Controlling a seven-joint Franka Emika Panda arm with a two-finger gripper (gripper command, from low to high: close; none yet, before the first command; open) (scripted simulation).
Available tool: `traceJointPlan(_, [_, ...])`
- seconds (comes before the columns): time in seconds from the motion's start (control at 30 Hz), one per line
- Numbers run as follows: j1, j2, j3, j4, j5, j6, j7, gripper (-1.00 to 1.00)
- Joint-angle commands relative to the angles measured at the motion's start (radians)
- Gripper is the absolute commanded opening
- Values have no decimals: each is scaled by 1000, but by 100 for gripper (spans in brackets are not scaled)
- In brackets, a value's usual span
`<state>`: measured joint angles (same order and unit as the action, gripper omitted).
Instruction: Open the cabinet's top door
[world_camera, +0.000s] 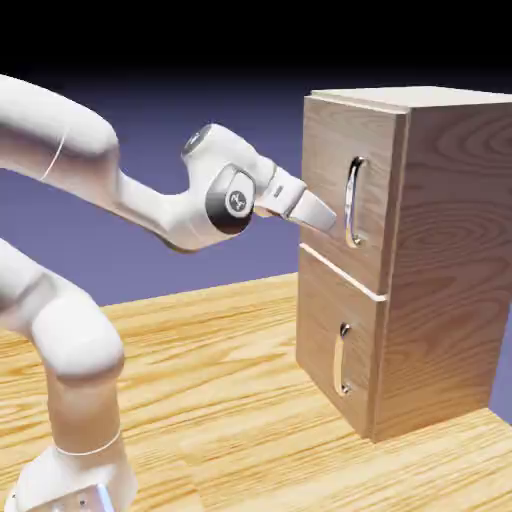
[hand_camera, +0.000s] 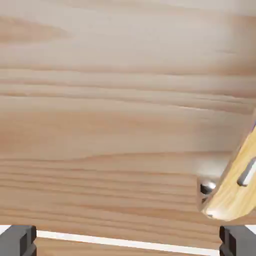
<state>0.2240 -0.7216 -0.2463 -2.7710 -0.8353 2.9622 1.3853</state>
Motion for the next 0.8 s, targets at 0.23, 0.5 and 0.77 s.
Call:
traceJointPlan(0.23, [88,-63,-103,16,-348,-31,268,0])
traceJointPlan(0.5, [177,-126,-205,33,-696,-62,537,0])
traceJointPlan(0.77, [265,-189,-308,49,-1044,-93,805,0])
